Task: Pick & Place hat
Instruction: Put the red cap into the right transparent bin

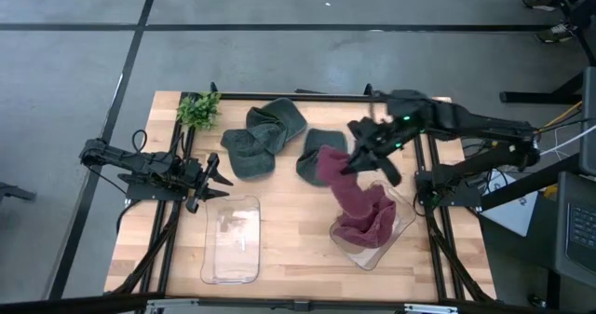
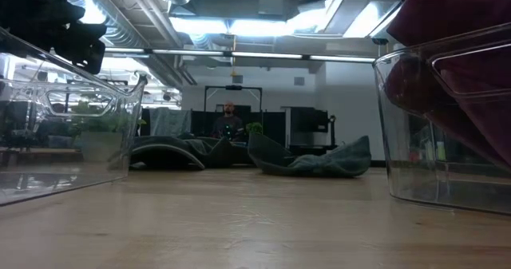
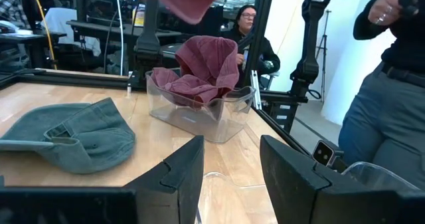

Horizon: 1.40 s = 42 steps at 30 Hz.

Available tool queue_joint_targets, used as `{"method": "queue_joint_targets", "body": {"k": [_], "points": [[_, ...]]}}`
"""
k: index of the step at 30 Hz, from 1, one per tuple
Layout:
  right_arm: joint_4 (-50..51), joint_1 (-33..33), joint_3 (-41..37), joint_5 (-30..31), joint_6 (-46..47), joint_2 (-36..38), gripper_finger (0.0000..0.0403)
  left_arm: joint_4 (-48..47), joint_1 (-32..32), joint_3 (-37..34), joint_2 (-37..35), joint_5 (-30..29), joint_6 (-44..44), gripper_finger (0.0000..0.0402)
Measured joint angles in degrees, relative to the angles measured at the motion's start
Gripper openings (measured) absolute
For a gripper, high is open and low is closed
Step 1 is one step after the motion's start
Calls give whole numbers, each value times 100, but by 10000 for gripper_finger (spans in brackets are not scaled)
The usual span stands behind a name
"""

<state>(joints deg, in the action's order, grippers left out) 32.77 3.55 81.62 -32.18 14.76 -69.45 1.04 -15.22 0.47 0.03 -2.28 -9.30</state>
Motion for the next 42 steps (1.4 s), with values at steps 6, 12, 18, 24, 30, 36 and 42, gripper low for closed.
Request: {"method": "queue_joint_targets", "body": {"k": [6, 12, 18, 24, 30, 36, 42], "points": [[697, -2, 0, -195, 167, 425, 11, 1, 1, -1, 1, -1, 1, 143], [1527, -167, 0, -185, 139, 692, 11, 2, 0, -1, 0, 0, 0, 143], [2602, -485, 0, 372, -34, 859, 11, 2, 2, -2, 0, -2, 0, 143], [3494, -750, 0, 1394, -128, 964, 11, 2, 2, -2, 0, 0, 2, 143], [3940, -1055, 0, 2373, -41, 1098, 11, 2, 0, 0, 2, -2, 0, 143], [4036, -1590, -265, 2961, 102, 1306, 11, 1, 1, 0, 2, 0, 1, 143], [4039, -2428, -626, 3564, 1024, 1515, 11, 2, 0, 0, 2, 0, 0, 143]]}}
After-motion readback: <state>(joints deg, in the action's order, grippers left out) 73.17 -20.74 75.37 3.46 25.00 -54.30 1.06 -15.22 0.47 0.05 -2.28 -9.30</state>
